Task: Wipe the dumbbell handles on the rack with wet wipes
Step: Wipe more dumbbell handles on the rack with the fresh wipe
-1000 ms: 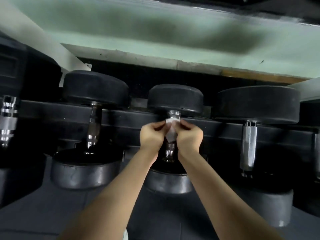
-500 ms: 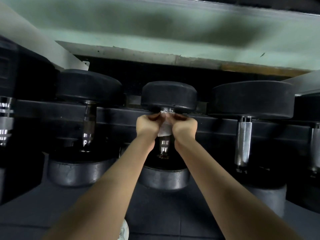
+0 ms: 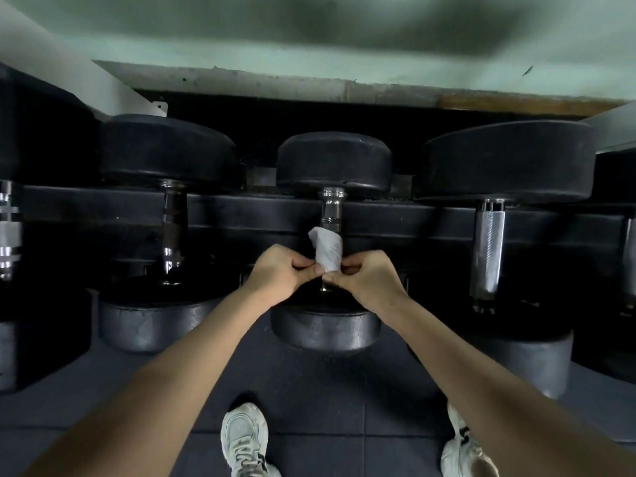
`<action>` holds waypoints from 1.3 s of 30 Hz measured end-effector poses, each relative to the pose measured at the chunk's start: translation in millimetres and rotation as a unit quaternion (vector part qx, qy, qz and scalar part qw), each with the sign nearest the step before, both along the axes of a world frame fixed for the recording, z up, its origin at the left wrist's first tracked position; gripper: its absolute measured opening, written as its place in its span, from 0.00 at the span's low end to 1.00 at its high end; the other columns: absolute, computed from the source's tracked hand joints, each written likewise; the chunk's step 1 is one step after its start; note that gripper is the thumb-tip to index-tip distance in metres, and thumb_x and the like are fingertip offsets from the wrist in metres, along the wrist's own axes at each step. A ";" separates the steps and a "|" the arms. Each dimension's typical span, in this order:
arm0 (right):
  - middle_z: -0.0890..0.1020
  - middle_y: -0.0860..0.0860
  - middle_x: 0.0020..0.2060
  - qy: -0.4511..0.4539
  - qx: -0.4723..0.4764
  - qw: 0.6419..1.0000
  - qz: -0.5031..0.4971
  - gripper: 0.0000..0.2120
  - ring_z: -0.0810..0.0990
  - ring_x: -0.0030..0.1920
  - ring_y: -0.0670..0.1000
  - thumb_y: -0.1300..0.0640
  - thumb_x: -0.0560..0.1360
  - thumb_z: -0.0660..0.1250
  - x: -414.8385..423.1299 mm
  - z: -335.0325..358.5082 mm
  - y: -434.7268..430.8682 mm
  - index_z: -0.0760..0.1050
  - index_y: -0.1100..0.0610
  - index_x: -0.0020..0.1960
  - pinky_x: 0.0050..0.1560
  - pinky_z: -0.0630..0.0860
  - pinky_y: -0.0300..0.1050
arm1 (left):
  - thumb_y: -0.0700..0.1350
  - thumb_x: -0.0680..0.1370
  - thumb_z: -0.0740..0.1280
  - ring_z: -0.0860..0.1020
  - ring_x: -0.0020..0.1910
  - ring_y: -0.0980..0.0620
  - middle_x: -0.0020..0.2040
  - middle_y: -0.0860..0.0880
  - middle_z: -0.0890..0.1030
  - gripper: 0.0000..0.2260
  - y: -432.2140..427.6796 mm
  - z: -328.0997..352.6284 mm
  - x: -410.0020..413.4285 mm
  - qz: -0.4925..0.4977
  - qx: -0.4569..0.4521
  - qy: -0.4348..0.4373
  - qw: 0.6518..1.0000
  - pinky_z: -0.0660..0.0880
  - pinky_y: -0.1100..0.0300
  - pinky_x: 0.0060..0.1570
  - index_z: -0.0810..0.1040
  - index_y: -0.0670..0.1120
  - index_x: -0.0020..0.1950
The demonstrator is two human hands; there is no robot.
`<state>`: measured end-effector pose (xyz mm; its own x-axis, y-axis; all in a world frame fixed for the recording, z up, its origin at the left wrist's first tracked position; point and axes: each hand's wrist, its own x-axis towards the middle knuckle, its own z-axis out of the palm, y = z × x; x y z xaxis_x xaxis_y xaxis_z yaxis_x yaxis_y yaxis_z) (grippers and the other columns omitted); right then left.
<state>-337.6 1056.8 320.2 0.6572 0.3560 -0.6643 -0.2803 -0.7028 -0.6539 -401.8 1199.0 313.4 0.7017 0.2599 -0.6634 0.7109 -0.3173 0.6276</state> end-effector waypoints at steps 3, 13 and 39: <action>0.82 0.45 0.37 0.016 0.009 1.000 0.003 0.11 0.81 0.39 0.41 0.56 0.66 0.78 4.7 4.2 -2.0 0.80 0.55 0.46 0.37 0.75 0.28 | 0.48 0.69 0.75 0.80 0.41 0.55 0.43 0.50 0.85 0.06 11.9 8.1 12.0 -0.057 0.025 0.022 0.998 0.76 0.59 0.43 0.85 0.50 0.45; 0.85 0.54 0.44 0.102 0.090 0.981 -0.136 0.09 0.84 0.44 0.49 0.55 0.70 0.74 7.7 1.1 9.6 0.81 0.59 0.46 0.46 0.78 0.35 | 0.44 0.71 0.74 0.82 0.44 0.51 0.43 0.47 0.84 0.09 -0.5 7.5 25.1 0.162 -0.117 -0.047 0.979 0.79 0.60 0.48 0.82 0.42 0.48; 0.80 0.50 0.38 0.020 -0.116 0.992 0.047 0.17 0.78 0.40 0.48 0.53 0.64 0.79 9.3 8.7 14.0 0.79 0.60 0.47 0.38 0.73 0.36 | 0.50 0.68 0.76 0.81 0.46 0.52 0.47 0.47 0.84 0.16 -6.8 5.1 12.0 0.028 0.048 0.027 0.998 0.77 0.59 0.46 0.83 0.44 0.51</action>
<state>-328.3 1070.8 328.9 0.6008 0.2481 -0.7599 -0.2291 -0.8573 -0.4610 -389.8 1192.2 318.5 0.6479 0.3621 -0.6702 0.7614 -0.3336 0.5559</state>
